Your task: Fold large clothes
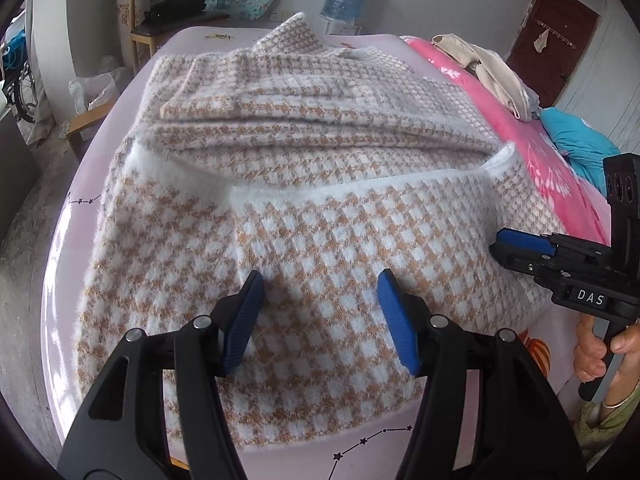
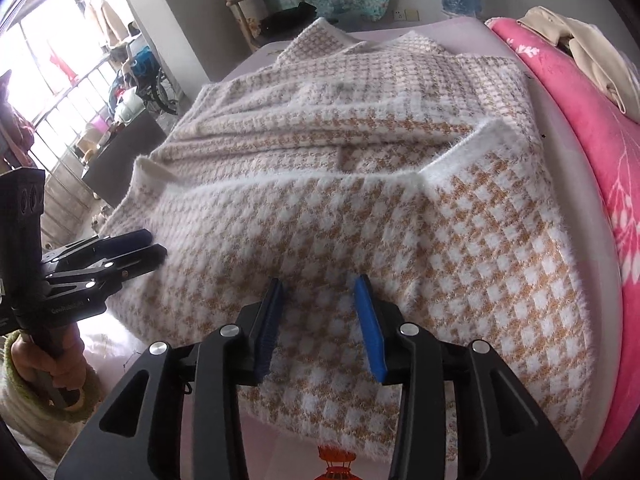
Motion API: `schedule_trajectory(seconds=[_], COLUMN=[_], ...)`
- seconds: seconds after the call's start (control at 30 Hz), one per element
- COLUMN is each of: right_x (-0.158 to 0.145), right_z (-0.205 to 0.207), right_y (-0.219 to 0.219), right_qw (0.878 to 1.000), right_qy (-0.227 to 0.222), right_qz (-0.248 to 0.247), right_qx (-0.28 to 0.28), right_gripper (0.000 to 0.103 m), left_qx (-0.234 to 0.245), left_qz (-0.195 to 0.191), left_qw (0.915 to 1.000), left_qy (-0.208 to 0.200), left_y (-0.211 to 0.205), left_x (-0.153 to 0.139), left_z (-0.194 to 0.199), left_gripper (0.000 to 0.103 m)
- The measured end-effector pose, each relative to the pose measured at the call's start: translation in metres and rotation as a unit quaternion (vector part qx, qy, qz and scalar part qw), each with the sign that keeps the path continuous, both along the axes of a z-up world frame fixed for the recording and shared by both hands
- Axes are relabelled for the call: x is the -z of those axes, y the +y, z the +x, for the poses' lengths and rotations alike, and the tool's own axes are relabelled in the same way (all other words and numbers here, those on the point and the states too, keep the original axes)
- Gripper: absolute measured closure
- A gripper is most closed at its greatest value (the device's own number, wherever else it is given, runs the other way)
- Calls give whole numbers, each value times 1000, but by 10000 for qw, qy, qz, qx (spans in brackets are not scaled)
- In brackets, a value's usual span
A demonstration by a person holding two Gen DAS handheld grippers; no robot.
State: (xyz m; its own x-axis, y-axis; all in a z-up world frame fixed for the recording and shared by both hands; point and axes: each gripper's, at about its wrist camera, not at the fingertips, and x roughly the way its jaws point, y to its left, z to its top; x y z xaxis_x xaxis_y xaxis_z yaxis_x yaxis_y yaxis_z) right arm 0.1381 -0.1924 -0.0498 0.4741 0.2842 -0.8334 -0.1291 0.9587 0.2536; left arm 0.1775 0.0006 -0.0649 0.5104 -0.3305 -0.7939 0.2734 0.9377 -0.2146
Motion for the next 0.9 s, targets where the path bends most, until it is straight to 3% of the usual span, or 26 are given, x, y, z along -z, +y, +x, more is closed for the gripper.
schedule_trajectory(seconds=[0.07,0.2,0.53,0.7,0.9], right_x=[-2,-9,-29,-28,-22], right_z=[0,-4,-37,-65,-90], right_y=[0,-1,-20,-45,-59], right_qw=[10000,9999,9984,9962,9934], right_qy=[-3,-78,-234,-45,101], right_qz=[0,113,479,697,776], right_qx=[7,1,191,527,844], right_gripper=[64,51,49,49,49], left_qx=[2,6,-78,-318,-809], left_qz=[-20,-137,-805,-1453,-1934], left_qw=[10000,9999,9966,9878,9749], left_qy=[-12,-69,158,468,755], left_y=[0,5,41,66,85], left_x=[-1,-7,-17,-5,17], left_z=[1,-5,-52,-79,-80], left_gripper=[47,47,45,35,35])
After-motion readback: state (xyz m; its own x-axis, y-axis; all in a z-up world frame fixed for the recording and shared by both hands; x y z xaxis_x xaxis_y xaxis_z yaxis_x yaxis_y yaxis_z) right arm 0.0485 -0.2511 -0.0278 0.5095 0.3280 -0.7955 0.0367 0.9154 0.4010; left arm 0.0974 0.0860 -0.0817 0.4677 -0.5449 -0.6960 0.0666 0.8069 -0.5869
